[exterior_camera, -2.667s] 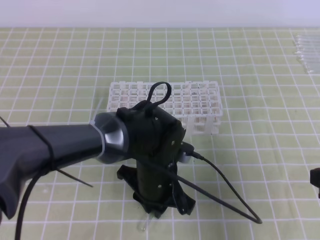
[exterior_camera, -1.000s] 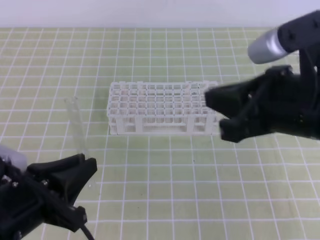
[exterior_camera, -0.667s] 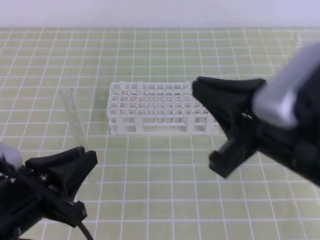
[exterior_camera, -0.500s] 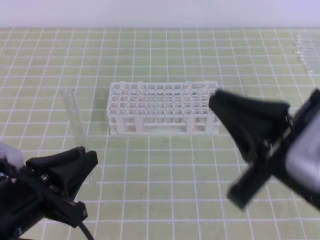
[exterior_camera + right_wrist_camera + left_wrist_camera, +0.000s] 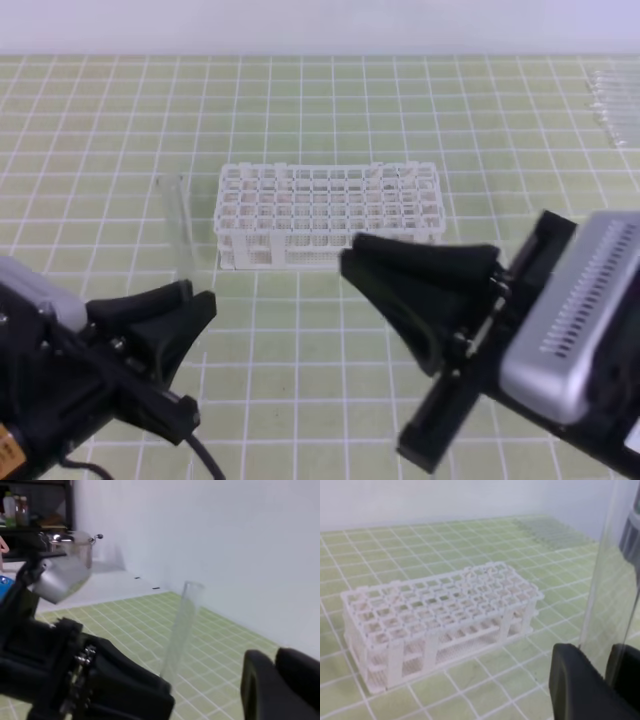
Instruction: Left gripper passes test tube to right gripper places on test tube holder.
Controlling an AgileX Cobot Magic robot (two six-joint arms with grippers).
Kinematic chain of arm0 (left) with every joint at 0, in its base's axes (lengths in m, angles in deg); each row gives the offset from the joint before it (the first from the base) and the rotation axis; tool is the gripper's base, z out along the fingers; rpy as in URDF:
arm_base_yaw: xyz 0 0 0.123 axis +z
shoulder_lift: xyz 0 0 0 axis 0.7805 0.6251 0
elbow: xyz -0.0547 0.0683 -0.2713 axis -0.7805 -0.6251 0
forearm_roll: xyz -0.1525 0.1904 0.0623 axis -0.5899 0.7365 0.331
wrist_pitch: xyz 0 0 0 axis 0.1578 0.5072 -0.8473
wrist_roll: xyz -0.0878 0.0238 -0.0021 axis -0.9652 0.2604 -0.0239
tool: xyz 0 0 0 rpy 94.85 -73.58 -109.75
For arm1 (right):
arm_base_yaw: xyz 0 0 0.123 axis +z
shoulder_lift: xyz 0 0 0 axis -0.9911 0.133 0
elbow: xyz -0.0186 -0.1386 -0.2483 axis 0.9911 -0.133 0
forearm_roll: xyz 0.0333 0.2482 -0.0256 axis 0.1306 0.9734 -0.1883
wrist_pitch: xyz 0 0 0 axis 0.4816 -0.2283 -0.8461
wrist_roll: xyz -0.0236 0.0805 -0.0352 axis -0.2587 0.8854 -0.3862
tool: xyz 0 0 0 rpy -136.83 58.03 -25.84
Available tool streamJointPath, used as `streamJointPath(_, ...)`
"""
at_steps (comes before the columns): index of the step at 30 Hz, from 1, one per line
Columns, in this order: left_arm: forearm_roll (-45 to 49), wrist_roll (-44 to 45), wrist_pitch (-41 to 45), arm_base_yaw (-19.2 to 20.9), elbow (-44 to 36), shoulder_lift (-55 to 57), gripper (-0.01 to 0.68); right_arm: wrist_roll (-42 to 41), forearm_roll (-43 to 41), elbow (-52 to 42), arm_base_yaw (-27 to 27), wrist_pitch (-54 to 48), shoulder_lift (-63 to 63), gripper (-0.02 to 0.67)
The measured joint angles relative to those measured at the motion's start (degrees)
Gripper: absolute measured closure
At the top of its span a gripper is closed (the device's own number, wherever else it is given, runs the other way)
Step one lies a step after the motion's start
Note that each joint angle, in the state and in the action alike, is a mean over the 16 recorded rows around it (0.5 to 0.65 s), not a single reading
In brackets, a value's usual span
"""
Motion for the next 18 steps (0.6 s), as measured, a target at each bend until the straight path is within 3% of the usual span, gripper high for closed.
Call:
streamJointPath(11, 3.91, -0.55, -5.38, -0.05, -0.02, 3.15, 0.643, 4.07, -4.39, 8.79, 0.48, -0.70, 7.68, 0.333)
streamJointPath(18, 4.61, -0.97, -5.03, -0.10, -0.04, 3.43, 0.624, 5.55, -4.14, 13.26, 0.48, -0.99, 12.54, 0.255)
